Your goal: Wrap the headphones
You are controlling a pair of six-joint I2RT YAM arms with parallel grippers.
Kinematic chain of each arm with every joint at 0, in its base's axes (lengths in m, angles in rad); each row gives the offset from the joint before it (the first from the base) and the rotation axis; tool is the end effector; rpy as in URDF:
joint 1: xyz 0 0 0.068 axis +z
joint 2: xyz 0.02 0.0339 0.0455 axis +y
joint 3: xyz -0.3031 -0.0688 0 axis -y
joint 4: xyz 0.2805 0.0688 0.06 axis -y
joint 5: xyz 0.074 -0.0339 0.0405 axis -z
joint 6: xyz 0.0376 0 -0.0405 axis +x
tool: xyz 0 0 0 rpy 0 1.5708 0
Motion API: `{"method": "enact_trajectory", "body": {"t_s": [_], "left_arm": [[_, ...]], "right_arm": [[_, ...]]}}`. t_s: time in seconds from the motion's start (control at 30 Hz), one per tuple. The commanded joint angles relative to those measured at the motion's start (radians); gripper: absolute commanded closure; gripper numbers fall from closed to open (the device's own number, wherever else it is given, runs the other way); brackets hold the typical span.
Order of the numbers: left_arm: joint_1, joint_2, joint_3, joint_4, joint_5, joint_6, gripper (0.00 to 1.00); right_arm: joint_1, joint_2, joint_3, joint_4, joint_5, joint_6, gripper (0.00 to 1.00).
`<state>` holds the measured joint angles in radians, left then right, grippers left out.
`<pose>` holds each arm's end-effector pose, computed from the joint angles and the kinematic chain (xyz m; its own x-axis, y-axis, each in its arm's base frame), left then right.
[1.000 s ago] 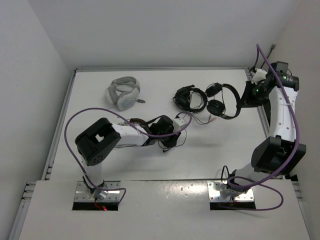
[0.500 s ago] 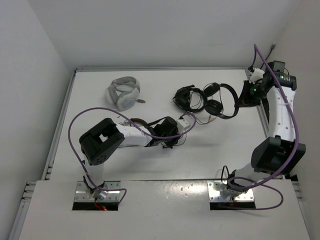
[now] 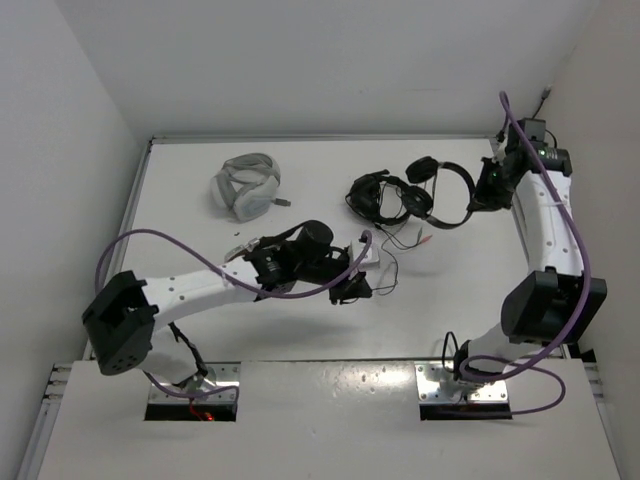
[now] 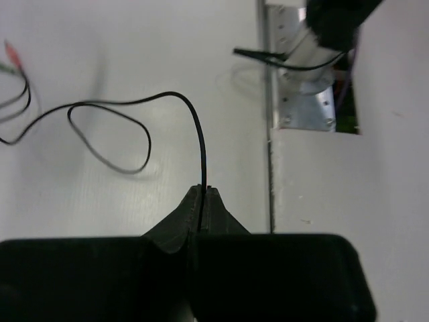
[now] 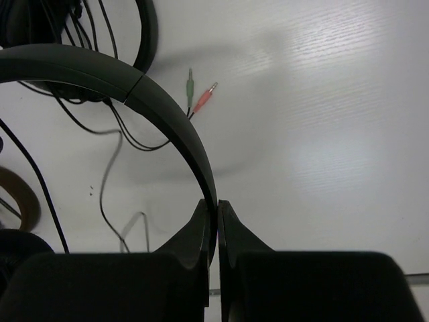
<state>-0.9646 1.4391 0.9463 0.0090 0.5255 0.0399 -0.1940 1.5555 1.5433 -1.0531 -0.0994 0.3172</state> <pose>0.1839 -0.2984 0.2846 -0.2264 0.3871 -0.8938 0.9737 0.1126 -0.1978 0.3447 -0.0639 0.3757 -0.7706 0.4677 -0.4330 0.4052 0.8839 0.2335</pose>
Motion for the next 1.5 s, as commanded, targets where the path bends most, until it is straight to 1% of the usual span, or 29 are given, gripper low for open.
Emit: {"method": "enact_trajectory", "body": {"t_s": [0.0, 0.1, 0.13, 0.2, 0.23, 0.27, 0.3, 0.37, 0.43, 0.57, 0.67, 0.8, 0.9, 0.97, 1.1, 1.2, 1.37, 1.47], "left_arm": [[-0.032, -0.026, 0.068, -0.058, 0.159, 0.052, 1.00], [-0.042, -0.026, 0.155, -0.072, 0.185, 0.052, 1.00], [-0.042, -0.016, 0.205, -0.081, 0.185, 0.052, 1.00], [-0.042, -0.003, 0.259, -0.072, 0.142, 0.043, 1.00], [-0.042, 0.010, 0.316, -0.072, 0.125, 0.029, 1.00], [-0.028, 0.023, 0.339, -0.057, 0.125, 0.029, 1.00], [-0.028, 0.023, 0.360, -0.044, 0.110, 0.012, 1.00], [-0.008, 0.034, 0.422, -0.023, 0.045, 0.000, 1.00], [0.021, 0.066, 0.466, -0.014, 0.018, 0.000, 1.00], [0.095, 0.132, 0.606, -0.014, 0.004, -0.031, 1.00], [0.116, 0.165, 0.676, -0.023, 0.016, -0.041, 1.00], [0.138, 0.202, 0.729, -0.023, 0.016, -0.051, 1.00], [0.138, 0.202, 0.738, 0.003, 0.004, -0.051, 1.00], [0.148, 0.211, 0.738, 0.017, -0.033, -0.060, 1.00], [0.182, 0.233, 0.755, 0.068, -0.088, -0.074, 1.00], [0.205, 0.273, 0.810, 0.068, -0.088, -0.121, 1.00], [0.205, 0.273, 0.819, 0.088, -0.078, -0.153, 1.00], [0.205, 0.273, 0.796, 0.134, -0.152, -0.181, 1.00]], "right_arm": [[0.045, 0.031, 0.057, 0.071, 0.069, 0.103, 1.00], [0.070, 0.041, 0.067, 0.071, 0.078, 0.121, 1.00], [0.079, 0.041, 0.067, 0.082, 0.098, 0.122, 1.00], [0.111, 0.041, 0.058, 0.094, 0.107, 0.122, 1.00], [0.111, 0.041, 0.058, 0.094, 0.116, 0.108, 1.00], [0.125, 0.041, 0.034, 0.094, 0.116, 0.089, 1.00], [0.125, 0.032, 0.023, 0.094, 0.092, 0.076, 1.00], [0.125, 0.020, -0.008, 0.104, 0.066, 0.027, 1.00], [0.125, -0.006, -0.038, 0.104, 0.043, 0.002, 1.00], [0.163, -0.035, -0.086, 0.094, 0.030, -0.055, 1.00], [0.197, -0.061, -0.120, 0.103, 0.039, -0.078, 1.00], [0.208, -0.072, -0.138, 0.104, 0.040, -0.087, 1.00], [0.208, -0.063, -0.138, 0.094, 0.006, -0.098, 1.00], [0.208, -0.063, -0.147, 0.094, -0.013, -0.110, 1.00], [0.249, -0.063, -0.166, 0.073, -0.034, -0.148, 1.00], [0.260, -0.074, -0.190, 0.073, -0.046, -0.148, 1.00], [0.251, -0.061, -0.190, 0.053, -0.082, -0.148, 1.00], [0.251, -0.052, -0.181, 0.044, -0.126, -0.148, 1.00]]}}
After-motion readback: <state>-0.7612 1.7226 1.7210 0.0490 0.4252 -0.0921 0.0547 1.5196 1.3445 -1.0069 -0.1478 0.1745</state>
